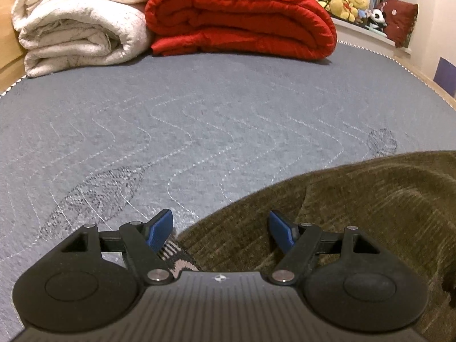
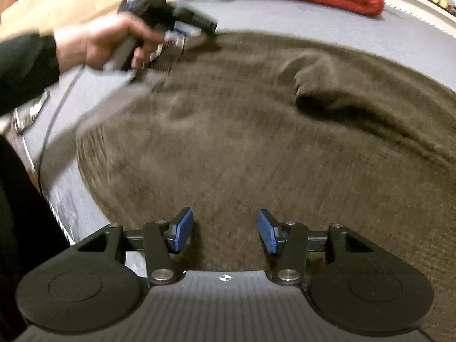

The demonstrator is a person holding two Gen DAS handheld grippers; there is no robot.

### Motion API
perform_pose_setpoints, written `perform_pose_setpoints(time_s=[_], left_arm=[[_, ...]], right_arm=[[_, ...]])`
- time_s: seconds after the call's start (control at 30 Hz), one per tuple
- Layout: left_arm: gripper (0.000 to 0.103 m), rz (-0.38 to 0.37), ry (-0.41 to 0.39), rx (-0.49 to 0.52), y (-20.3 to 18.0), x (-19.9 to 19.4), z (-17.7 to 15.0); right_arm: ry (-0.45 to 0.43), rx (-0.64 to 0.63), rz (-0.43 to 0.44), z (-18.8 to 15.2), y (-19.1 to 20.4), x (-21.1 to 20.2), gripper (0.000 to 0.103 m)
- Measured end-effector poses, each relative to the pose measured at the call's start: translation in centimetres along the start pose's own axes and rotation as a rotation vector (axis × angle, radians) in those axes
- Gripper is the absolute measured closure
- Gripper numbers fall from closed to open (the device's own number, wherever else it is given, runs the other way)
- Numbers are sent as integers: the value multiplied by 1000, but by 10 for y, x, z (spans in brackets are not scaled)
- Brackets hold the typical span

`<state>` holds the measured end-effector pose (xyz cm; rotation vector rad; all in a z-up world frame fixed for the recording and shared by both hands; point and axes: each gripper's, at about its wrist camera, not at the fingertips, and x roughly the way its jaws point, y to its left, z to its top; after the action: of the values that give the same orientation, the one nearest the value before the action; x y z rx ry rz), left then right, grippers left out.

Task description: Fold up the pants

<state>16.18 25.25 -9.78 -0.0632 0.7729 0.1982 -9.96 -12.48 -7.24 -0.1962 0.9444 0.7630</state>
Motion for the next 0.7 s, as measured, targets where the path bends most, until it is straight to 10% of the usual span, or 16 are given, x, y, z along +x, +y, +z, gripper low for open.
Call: perform_pose_setpoints(time_s=[0.23,0.7], left_arm=[[24,-4,14,39,-7,6,0],[24,11,18,50,-10,9,-2]], right_arm=[[89,110,-162,-1,-35,17,49],[78,62,-169,-3,-29,17,44]])
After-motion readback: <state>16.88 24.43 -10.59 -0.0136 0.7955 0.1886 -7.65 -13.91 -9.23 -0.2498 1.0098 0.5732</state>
